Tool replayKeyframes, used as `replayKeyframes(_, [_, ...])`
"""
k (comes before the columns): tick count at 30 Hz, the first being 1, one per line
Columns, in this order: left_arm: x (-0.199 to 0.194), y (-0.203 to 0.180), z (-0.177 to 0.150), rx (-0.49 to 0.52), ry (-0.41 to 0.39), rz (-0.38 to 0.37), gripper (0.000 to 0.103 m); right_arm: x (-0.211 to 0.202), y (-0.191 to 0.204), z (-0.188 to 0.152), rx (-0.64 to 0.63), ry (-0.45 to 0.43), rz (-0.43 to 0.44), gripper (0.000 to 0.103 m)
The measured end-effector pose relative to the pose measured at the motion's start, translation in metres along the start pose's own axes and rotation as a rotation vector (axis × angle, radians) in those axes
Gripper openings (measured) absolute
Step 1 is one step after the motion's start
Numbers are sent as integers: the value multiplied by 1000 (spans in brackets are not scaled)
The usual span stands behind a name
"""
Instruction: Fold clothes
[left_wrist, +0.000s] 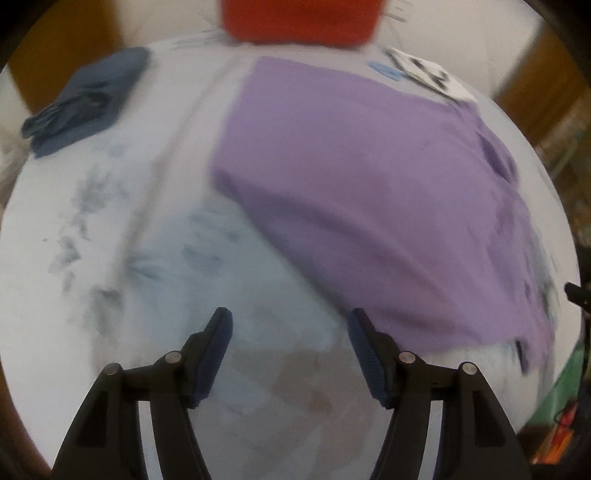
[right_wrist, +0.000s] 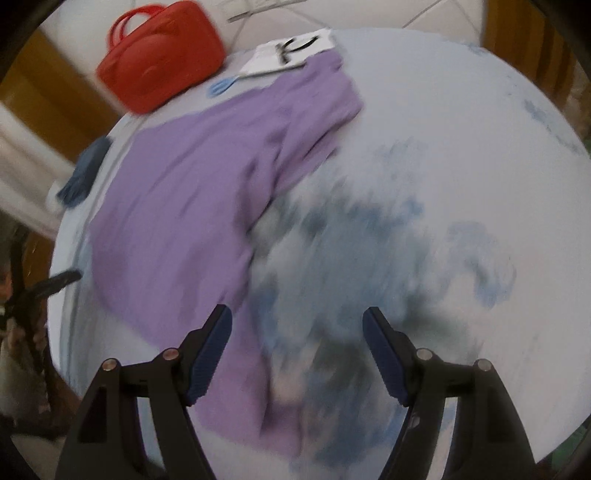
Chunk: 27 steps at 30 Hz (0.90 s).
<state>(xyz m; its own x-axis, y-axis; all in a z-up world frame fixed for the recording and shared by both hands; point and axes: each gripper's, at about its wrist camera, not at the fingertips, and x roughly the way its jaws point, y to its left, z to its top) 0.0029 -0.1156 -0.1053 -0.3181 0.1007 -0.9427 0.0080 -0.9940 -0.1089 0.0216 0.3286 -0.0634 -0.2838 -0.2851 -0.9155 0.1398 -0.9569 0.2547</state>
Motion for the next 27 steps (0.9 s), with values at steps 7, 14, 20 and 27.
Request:
replayKeyframes(7, [24,-53,-14,126,29,-21,67,3,24,-51,-103,82,23,82])
replayKeyframes(14, [17,-73,-6,160,15,15,6,32,39,-63,-192,144,10,63])
replayKeyframes(20, [-30,-77,53,194,-80,24,6,9,36,-12,-173,67,59,13])
replayKeyframes(27, [-7,-68,191,184,-80,24,45,-17,6,144,-99,-126,64,21])
